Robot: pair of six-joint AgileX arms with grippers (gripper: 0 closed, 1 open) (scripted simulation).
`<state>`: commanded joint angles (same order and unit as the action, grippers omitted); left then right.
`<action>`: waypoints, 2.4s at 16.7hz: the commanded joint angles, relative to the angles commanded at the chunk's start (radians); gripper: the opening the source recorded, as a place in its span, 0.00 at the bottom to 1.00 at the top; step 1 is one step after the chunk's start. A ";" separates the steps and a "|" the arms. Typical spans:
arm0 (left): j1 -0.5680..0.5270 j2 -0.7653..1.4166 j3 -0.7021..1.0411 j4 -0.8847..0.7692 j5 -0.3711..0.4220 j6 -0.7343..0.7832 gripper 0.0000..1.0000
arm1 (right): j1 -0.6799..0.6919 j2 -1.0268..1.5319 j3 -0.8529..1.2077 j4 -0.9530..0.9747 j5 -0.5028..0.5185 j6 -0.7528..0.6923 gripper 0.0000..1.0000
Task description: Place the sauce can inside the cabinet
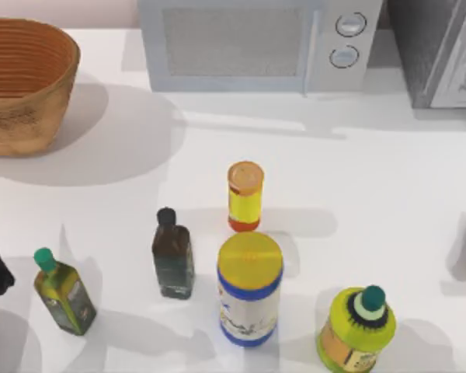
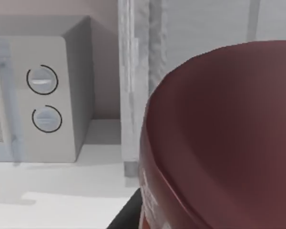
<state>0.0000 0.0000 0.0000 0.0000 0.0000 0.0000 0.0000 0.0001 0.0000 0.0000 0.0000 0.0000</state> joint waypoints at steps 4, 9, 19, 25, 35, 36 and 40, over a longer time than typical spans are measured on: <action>0.000 0.000 0.000 0.000 0.000 0.000 1.00 | 0.003 0.004 0.001 -0.002 -0.002 0.000 0.00; 0.000 0.000 0.000 0.000 0.000 0.000 1.00 | 0.019 0.103 0.106 -0.044 0.013 0.001 0.00; 0.000 0.000 0.000 0.000 0.000 0.000 1.00 | 0.107 0.724 0.984 -0.283 0.106 0.010 0.00; 0.000 0.000 0.000 0.000 0.000 0.000 1.00 | 0.157 1.110 1.561 -0.421 0.160 0.014 0.00; 0.000 0.000 0.000 0.000 0.000 0.000 1.00 | 0.192 1.352 1.864 -0.520 0.199 0.017 0.00; 0.000 0.000 0.000 0.000 0.000 0.000 1.00 | 0.192 1.352 1.864 -0.520 0.199 0.017 0.00; 0.000 0.000 0.000 0.000 0.000 0.000 1.00 | 0.181 1.390 1.898 -0.512 0.191 0.019 0.00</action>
<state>0.0000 0.0000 0.0000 0.0000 0.0000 0.0000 0.1809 1.3897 1.8982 -0.5124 0.1913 0.0189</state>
